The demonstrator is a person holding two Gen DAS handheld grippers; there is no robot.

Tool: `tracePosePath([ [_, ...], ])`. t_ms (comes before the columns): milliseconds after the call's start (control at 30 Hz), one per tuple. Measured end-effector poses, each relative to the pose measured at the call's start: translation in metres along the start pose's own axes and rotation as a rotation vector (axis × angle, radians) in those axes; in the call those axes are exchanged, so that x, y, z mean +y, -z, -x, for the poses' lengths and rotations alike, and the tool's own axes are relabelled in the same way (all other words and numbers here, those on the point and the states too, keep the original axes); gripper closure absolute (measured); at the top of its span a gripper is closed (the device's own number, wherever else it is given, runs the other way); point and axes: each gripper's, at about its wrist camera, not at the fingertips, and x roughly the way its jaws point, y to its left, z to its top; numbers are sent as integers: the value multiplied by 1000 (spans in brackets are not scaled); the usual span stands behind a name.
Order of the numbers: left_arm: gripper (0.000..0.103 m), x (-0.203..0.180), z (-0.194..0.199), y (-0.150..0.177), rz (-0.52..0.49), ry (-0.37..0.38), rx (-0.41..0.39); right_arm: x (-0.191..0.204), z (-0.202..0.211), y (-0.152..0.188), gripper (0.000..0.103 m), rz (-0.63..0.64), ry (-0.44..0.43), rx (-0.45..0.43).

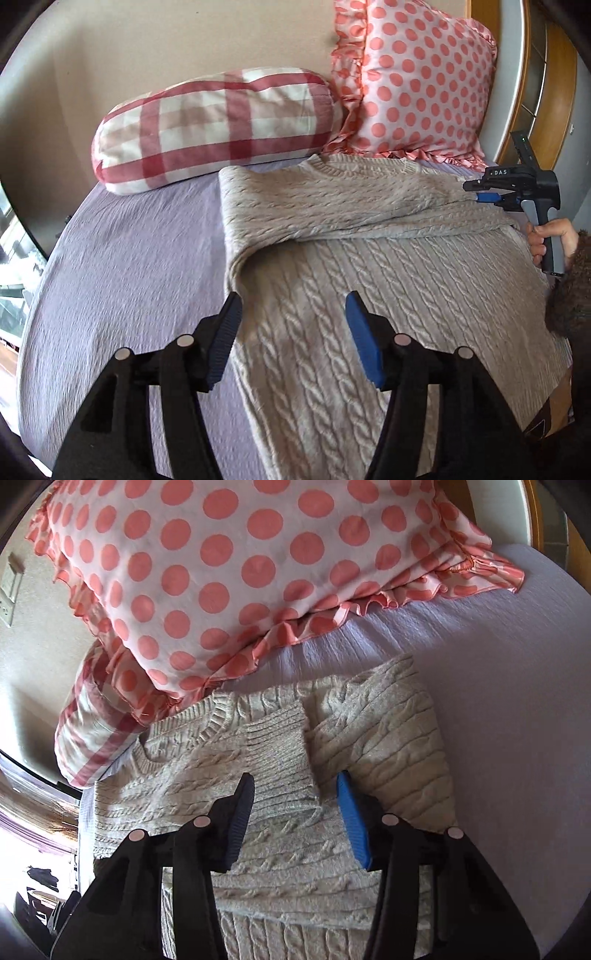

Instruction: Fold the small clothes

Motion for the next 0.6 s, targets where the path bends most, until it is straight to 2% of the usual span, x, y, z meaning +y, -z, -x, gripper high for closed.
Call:
tracePosePath([
  [33, 41, 6, 4, 4, 11, 0, 0, 4, 0, 2, 82, 26, -2, -13],
  [67, 40, 10, 7, 8, 16, 0, -2, 6, 0, 3, 89, 40, -10, -18],
  [200, 38, 22, 14, 19, 45, 34, 1, -5, 35, 5, 93, -8, -45, -128],
  [267, 36, 23, 14, 25, 55, 52, 15, -20, 52, 6, 97, -49, -15, -175],
  [300, 35, 23, 13, 28, 54, 63, 27, -25, 53, 6, 97, -53, 10, -171],
  [367, 35, 20, 10, 36, 50, 87, 57, -32, 48, 9, 96, -42, 35, -105],
  [433, 35, 19, 9, 45, 55, 116, 83, -36, 58, 21, 90, -63, 20, -63],
  [467, 35, 20, 11, 50, 62, 134, 88, -36, 69, 30, 87, -53, 2, -73],
  [500, 35, 20, 14, 56, 71, 146, 90, -35, 83, 41, 68, -35, -11, -98],
  [533, 35, 21, 16, 62, 81, 158, 92, -36, 98, 55, 43, -15, -14, -122],
  [567, 35, 22, 18, 68, 90, 171, 96, -37, 111, 70, 39, 8, -13, -137],
  [600, 35, 23, 20, 75, 99, 183, 101, -39, 122, 84, 39, 25, -7, -135],
])
